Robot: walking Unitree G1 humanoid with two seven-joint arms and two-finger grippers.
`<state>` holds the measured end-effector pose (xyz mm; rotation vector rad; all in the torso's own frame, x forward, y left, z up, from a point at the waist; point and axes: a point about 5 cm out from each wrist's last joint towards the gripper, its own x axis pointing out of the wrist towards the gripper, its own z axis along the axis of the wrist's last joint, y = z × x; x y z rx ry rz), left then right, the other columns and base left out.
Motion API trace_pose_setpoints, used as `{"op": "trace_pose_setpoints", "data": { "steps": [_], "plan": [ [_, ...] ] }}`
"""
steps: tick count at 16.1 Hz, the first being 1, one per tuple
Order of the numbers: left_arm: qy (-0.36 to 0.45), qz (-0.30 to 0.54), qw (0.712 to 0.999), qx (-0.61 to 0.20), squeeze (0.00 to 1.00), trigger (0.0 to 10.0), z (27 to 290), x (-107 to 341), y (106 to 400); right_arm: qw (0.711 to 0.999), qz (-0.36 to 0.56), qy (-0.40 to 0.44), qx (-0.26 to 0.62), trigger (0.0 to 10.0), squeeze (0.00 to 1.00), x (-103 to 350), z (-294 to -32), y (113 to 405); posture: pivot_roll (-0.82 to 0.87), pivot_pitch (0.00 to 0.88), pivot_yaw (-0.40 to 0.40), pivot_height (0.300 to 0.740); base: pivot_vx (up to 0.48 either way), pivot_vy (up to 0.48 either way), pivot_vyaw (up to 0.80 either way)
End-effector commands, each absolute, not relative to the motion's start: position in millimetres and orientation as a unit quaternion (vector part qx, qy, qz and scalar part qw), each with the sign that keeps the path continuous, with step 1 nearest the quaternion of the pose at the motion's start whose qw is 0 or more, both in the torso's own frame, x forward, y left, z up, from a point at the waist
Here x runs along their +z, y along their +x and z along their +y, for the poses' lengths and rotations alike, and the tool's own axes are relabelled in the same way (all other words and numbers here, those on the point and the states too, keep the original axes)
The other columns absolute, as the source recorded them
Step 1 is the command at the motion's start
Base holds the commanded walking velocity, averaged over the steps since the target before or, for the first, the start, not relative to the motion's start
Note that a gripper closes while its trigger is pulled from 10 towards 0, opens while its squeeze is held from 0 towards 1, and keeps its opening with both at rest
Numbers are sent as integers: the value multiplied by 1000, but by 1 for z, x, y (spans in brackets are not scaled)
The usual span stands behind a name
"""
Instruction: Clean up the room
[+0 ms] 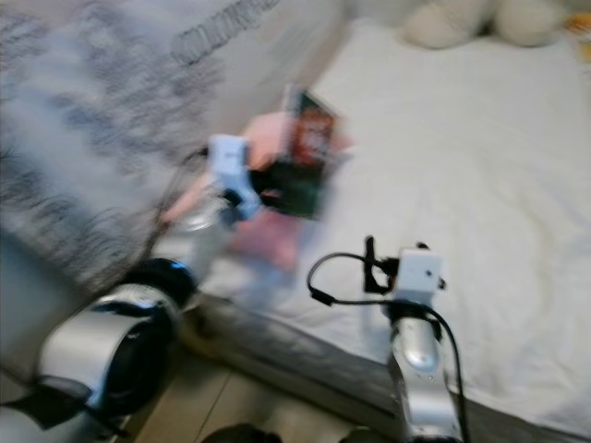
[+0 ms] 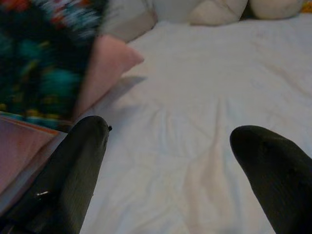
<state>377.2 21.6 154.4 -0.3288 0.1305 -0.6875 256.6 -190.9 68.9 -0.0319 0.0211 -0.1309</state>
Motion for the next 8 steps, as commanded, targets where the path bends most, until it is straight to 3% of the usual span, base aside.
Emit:
{"op": "trace_pose_setpoints", "data": {
  "steps": [1, 5, 8],
  "plan": [
    [-187, 65, 905, -376, 0, 10000, 8, 167, 377, 998, 4, -14, -61, 10000, 35, 73, -187, 257, -192, 0, 165, 730, 0, 0, 0],
    [-245, 139, 850, -445, 0, 10000, -23, 156, 359, 997, -2, -19, -74, 10000, 35, 77, -191, 247, -239, 0, 177, 730, 0, 0, 0],
    [-217, 174, 867, -413, 0, 10000, -11, 135, 358, 995, -22, -19, -100, 10000, 39, 86, -207, 223, -269, 49, 164, 730, 0, 0, 0]
  ]
}}
